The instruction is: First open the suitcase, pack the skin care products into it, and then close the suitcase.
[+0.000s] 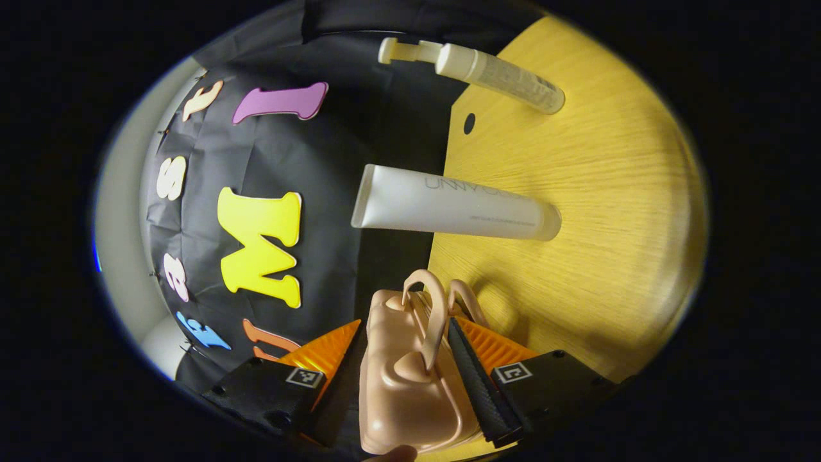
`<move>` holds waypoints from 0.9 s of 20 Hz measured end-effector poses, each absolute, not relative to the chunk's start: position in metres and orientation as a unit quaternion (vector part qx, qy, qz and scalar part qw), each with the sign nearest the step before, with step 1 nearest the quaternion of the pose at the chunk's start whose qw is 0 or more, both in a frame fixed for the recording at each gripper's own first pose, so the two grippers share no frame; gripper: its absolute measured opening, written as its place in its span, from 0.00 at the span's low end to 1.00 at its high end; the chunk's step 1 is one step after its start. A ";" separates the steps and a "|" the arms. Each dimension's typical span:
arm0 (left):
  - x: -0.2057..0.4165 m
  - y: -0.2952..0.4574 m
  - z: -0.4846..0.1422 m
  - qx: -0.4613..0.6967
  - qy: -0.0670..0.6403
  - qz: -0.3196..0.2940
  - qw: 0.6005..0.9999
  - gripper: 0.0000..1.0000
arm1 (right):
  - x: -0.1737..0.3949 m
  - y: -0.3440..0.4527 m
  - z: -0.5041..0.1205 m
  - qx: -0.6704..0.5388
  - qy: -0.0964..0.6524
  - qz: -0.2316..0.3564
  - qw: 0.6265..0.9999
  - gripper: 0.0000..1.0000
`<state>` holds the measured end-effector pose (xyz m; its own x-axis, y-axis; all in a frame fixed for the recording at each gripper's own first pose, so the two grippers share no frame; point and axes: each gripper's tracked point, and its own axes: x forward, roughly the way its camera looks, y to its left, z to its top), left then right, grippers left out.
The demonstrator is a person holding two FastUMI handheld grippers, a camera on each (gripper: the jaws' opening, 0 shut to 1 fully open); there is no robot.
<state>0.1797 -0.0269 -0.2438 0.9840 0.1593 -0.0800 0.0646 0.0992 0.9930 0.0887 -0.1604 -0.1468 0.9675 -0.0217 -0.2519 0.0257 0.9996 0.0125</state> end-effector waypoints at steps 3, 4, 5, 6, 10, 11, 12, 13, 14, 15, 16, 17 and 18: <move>0.186 -0.030 -0.249 0.692 0.086 0.027 0.716 0.67 | 0.083 -0.156 -0.136 -0.010 0.108 -0.005 0.994 0.79; 0.187 -0.031 -0.251 0.694 0.089 0.025 0.714 0.61 | 0.082 -0.152 -0.132 -0.016 0.102 -0.002 0.995 0.79; 0.188 -0.029 -0.255 0.696 0.097 0.021 0.711 0.57 | 0.080 -0.147 -0.130 -0.021 0.098 -0.001 0.995 0.79; 0.188 -0.027 -0.262 0.699 0.108 0.017 0.706 0.49 | 0.080 -0.143 -0.129 -0.026 0.097 -0.003 0.995 0.79; 0.191 -0.019 -0.262 0.706 0.129 0.006 0.697 0.22 | 0.067 -0.124 -0.120 -0.033 0.091 -0.013 0.995 0.78; 0.191 -0.018 -0.263 0.699 0.133 0.002 0.703 0.16 | 0.063 -0.119 -0.120 -0.032 0.092 -0.014 0.995 0.79; 0.192 -0.018 -0.261 0.692 0.134 0.000 0.710 0.12 | 0.060 -0.115 -0.119 -0.033 0.094 -0.017 0.995 0.79; 0.190 -0.019 -0.259 0.686 0.135 -0.001 0.715 0.11 | 0.058 -0.109 -0.117 -0.033 0.094 -0.020 0.995 0.80; 0.191 -0.018 -0.256 0.680 0.137 0.000 0.720 0.07 | 0.056 -0.107 -0.115 -0.034 0.094 -0.026 0.995 0.79; 0.190 -0.017 -0.253 0.674 0.138 0.000 0.726 0.06 | 0.053 -0.104 -0.112 -0.034 0.093 -0.031 0.995 0.79; 0.190 -0.013 -0.250 0.665 0.142 0.001 0.733 0.04 | 0.052 -0.101 -0.107 -0.031 0.090 -0.035 0.995 0.79; 0.188 -0.010 -0.244 0.653 0.146 0.000 0.743 0.03 | 0.050 -0.096 -0.104 -0.029 0.087 -0.038 0.995 0.78; 0.186 -0.009 -0.239 0.639 0.146 -0.005 0.755 0.03 | 0.049 -0.092 -0.099 -0.028 0.084 -0.042 0.995 0.79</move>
<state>0.1861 -0.0088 -0.2385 0.9575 0.1781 -0.2267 0.1943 0.1822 0.9639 0.0492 -0.0922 -0.0994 0.9822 -0.0887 -0.1654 0.0792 0.9949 -0.0628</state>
